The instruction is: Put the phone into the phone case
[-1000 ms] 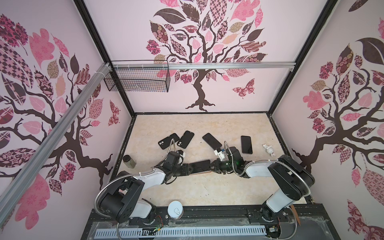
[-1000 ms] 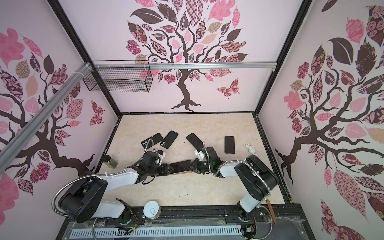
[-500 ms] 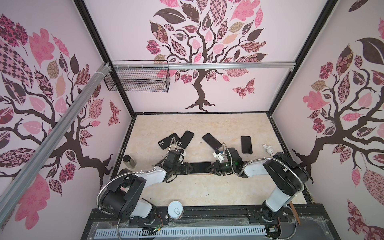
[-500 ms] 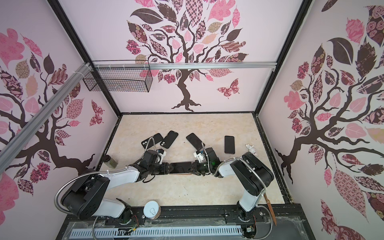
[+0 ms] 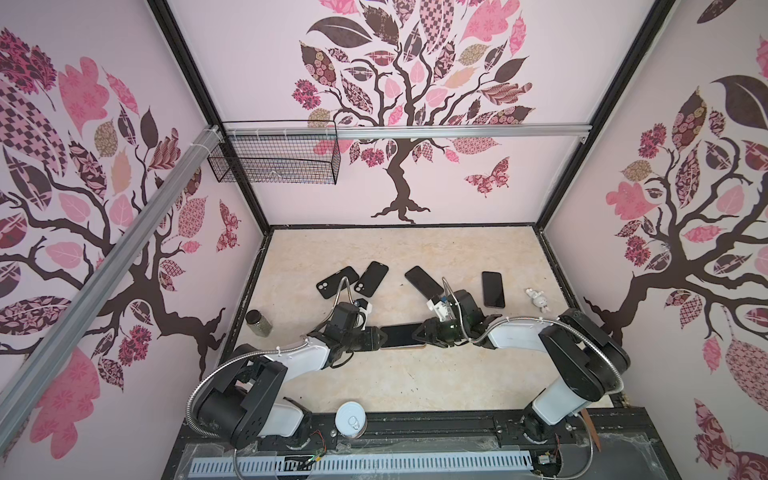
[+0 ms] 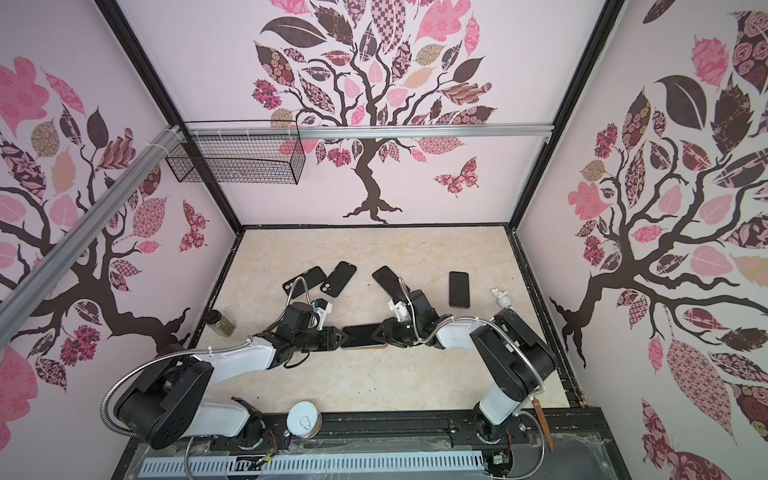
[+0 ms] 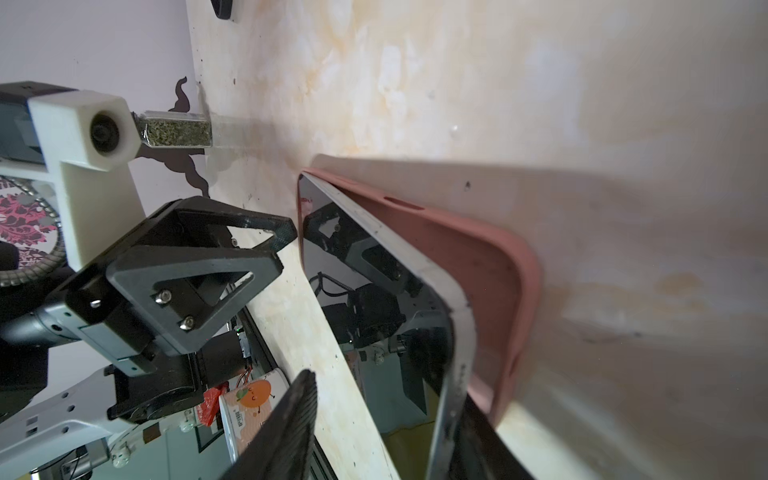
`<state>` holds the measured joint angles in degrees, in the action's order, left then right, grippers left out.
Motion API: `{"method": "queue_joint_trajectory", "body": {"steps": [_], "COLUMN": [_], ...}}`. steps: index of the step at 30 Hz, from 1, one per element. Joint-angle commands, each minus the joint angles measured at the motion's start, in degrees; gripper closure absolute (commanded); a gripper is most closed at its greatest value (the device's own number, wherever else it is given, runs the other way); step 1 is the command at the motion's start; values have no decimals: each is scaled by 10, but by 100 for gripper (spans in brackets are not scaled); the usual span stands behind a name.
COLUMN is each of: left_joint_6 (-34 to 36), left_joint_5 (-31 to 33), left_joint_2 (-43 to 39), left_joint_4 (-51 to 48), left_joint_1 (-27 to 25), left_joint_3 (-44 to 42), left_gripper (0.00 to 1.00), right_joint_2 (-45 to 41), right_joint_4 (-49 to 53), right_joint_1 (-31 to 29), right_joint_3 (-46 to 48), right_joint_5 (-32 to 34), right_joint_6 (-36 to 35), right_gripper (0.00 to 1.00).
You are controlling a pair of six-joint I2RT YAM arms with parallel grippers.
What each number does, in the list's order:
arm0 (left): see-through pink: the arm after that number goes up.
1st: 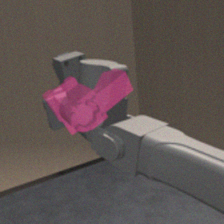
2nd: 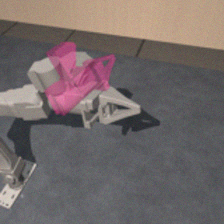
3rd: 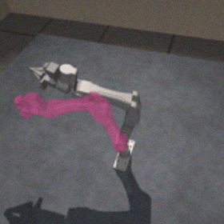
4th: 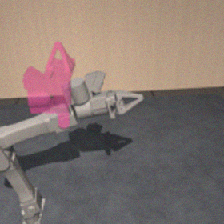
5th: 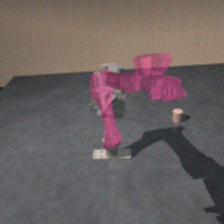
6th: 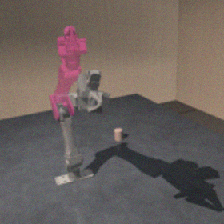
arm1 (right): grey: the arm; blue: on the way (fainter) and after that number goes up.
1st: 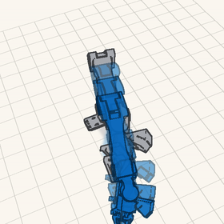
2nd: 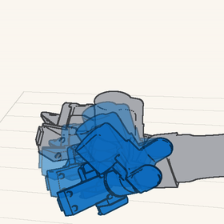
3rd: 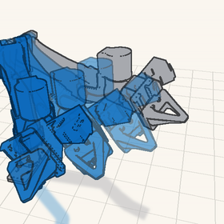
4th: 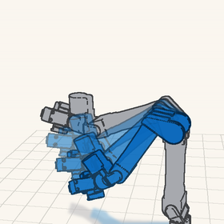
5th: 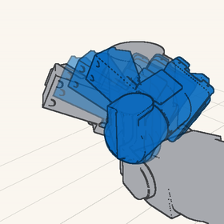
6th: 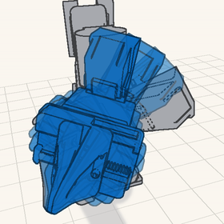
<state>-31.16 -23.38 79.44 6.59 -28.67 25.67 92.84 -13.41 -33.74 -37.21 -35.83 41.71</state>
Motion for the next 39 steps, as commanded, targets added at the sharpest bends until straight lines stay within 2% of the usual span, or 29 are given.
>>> {"method": "queue_joint_trajectory", "body": {"steps": [1, 13, 24, 30, 39], "left_joint_6": [-1, 2, 17, 16, 10], "left_joint_5": [1, 35, 38, 32, 29], "left_joint_2": [-16, -22, 0, 30, 51], "left_joint_4": [5, -45, -48, -56, -66], "left_joint_1": [-2, -2, -2, -3, -4], "left_joint_3": [-12, 10, 32, 48, 55], "left_gripper": [60, 60, 59, 71, 79], "right_joint_2": [-29, -48, -41, -30, 0], "right_joint_4": [52, 132, 162, 156, 144], "right_joint_1": [-3, -3, -3, -3, -4], "right_joint_3": [-23, -47, -55, -58, -66], "right_joint_5": [27, 89, 152, 148, 127], "right_joint_6": [-38, -81, -106, -111, -116], "right_gripper": [49, 50, 62, 65, 68]}}
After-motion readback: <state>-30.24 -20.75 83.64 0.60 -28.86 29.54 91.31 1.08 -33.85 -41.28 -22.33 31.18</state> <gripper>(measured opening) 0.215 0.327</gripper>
